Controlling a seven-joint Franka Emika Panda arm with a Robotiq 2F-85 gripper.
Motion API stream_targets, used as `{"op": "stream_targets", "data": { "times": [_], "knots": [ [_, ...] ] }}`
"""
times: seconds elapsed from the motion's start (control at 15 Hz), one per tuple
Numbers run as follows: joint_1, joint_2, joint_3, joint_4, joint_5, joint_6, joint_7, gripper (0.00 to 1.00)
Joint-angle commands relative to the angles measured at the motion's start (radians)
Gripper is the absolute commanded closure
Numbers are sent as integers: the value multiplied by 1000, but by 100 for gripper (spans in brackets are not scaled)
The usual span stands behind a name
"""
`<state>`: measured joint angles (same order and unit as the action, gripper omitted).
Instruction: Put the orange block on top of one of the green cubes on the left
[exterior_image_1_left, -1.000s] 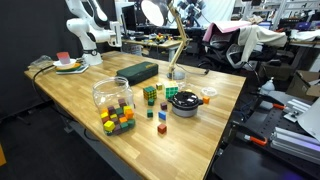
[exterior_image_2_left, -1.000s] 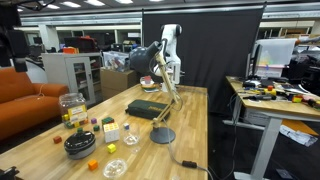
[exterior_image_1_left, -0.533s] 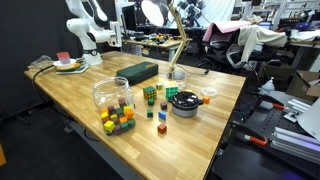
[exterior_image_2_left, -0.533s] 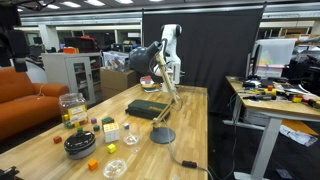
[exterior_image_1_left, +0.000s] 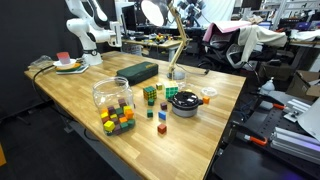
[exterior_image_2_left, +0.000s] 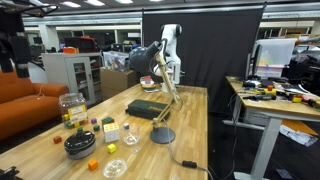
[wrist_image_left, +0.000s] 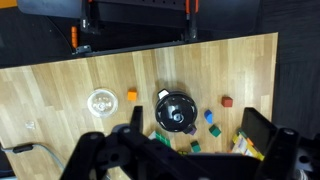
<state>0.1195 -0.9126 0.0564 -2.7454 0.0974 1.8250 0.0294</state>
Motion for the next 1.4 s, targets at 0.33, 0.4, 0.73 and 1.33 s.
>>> {"op": "stream_targets", "data": {
  "times": [0.33,0.4,0.73,1.33],
  "knots": [
    [-3,261,22,-28,-27,224,-3,0],
    [-3,302,22,-17,-27,247,-3,0],
    [-3,337,22,6,-27,253,-3,0],
    [-69,492,24,-14,-106,402,42,0]
  ]
}}
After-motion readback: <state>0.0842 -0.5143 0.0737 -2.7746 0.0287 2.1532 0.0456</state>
